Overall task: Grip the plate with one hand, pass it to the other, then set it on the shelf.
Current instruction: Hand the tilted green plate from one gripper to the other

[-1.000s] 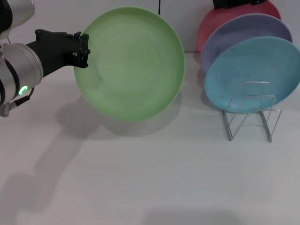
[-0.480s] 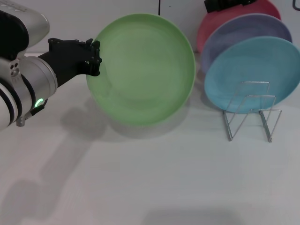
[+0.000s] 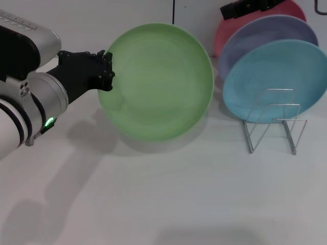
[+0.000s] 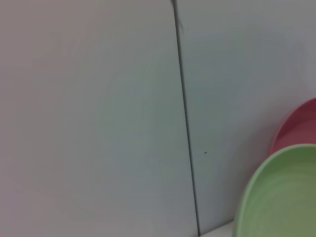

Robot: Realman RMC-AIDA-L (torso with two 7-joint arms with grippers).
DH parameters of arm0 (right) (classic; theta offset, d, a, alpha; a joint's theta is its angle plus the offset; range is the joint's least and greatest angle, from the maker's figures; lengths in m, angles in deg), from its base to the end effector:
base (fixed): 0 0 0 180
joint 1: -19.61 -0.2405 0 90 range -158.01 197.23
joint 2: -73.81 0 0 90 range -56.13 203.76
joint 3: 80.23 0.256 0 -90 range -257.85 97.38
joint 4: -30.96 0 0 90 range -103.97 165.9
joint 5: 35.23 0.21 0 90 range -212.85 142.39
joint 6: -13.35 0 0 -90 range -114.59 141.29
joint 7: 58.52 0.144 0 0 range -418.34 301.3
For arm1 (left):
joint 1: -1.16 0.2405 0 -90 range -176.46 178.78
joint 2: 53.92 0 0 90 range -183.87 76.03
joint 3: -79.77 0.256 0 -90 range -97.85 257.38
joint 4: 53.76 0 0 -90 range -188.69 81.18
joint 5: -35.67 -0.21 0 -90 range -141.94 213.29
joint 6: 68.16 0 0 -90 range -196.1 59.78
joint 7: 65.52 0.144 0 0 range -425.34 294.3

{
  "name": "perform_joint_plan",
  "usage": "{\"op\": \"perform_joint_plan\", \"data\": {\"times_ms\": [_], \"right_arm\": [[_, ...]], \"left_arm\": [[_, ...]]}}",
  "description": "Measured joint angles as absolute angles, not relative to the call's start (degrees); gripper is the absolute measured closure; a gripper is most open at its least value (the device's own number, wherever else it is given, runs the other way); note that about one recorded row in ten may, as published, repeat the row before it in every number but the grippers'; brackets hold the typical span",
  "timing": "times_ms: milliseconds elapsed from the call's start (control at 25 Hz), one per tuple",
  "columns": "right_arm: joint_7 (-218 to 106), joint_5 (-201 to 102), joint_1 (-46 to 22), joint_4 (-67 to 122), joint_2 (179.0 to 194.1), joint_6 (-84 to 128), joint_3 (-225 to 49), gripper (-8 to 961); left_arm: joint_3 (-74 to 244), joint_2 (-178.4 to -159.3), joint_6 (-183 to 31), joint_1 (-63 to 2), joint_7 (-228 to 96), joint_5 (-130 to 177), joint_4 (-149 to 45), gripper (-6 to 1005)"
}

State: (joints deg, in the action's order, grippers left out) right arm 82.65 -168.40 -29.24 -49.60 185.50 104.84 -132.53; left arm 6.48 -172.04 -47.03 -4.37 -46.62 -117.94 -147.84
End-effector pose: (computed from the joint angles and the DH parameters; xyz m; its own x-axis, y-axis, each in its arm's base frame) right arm 0.0843 0.4193 0.1267 0.8550 -0.4451 -0.2661 -0.5185 -0.7383 -0.4313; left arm -0.1554 0.3420 0.0021 0.8587 0.2097 0.4676 0.5090 -0.4552 -0.7306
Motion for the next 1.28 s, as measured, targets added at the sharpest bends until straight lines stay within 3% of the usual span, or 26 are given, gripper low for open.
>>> {"op": "perform_joint_plan", "data": {"times_ms": [360, 720, 1040, 1280], "right_arm": [[82.5, -170.3, -32.7, -43.4, 185.13, 102.8, -134.3, 245], [82.6, -173.5, -34.9, -39.1, 186.31, 99.8, -138.5, 244], [82.5, -177.3, -36.0, -38.4, 188.42, 97.7, -139.7, 244], [82.4, -177.4, -36.0, -37.8, 188.91, 96.9, -140.2, 244]], "left_arm": [[6.5, -172.04, -46.9, -4.5, -46.6, -117.8, -148.1, 958], [6.5, -172.04, -46.7, -5.1, -46.6, -117.7, -148.1, 959], [6.6, -172.04, -46.7, -4.9, -46.6, -117.7, -148.2, 958], [6.6, -172.04, -46.5, -4.8, -46.6, -117.7, -148.5, 959]]}}
